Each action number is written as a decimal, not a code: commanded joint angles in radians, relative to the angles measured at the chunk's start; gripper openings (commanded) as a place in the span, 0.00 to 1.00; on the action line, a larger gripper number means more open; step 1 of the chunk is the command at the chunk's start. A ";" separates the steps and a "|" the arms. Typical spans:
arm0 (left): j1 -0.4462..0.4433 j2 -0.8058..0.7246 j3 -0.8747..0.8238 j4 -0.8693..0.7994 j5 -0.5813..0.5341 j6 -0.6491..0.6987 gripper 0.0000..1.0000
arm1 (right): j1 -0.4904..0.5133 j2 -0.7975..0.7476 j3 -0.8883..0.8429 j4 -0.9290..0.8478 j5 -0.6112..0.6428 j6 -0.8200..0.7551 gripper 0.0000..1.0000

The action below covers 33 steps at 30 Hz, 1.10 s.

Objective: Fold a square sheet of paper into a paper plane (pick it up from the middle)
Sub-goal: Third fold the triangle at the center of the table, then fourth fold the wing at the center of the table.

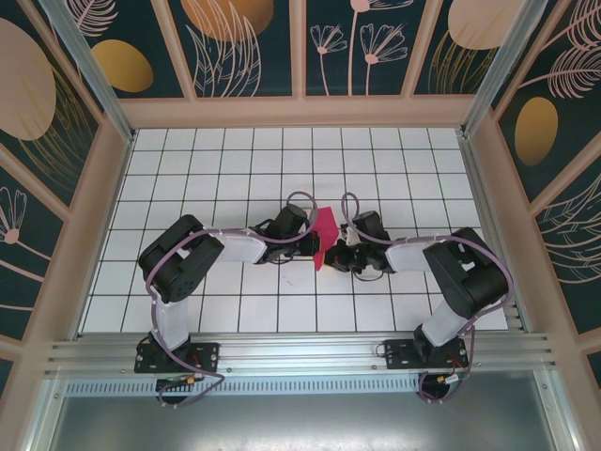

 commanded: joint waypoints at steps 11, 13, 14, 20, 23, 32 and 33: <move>-0.003 -0.006 -0.025 -0.046 -0.004 0.004 0.00 | 0.050 0.058 -0.031 0.081 0.010 0.045 0.01; -0.002 -0.010 -0.029 -0.047 -0.006 0.006 0.00 | 0.051 0.073 -0.031 0.070 0.016 0.042 0.02; -0.002 -0.010 -0.032 -0.046 -0.004 0.007 0.00 | 0.051 0.079 -0.025 0.064 0.011 0.035 0.02; -0.003 -0.023 -0.028 -0.053 -0.004 0.021 0.00 | 0.040 -0.027 0.017 -0.036 0.030 -0.008 0.05; -0.002 -0.031 -0.024 -0.055 0.004 0.037 0.00 | -0.020 -0.097 0.071 -0.139 0.080 -0.065 0.11; -0.003 -0.082 -0.020 -0.070 0.007 0.074 0.06 | -0.203 0.004 0.218 -0.247 0.094 -0.214 0.32; -0.003 -0.087 -0.013 -0.075 0.005 0.079 0.06 | -0.206 0.019 0.226 -0.242 0.088 -0.217 0.33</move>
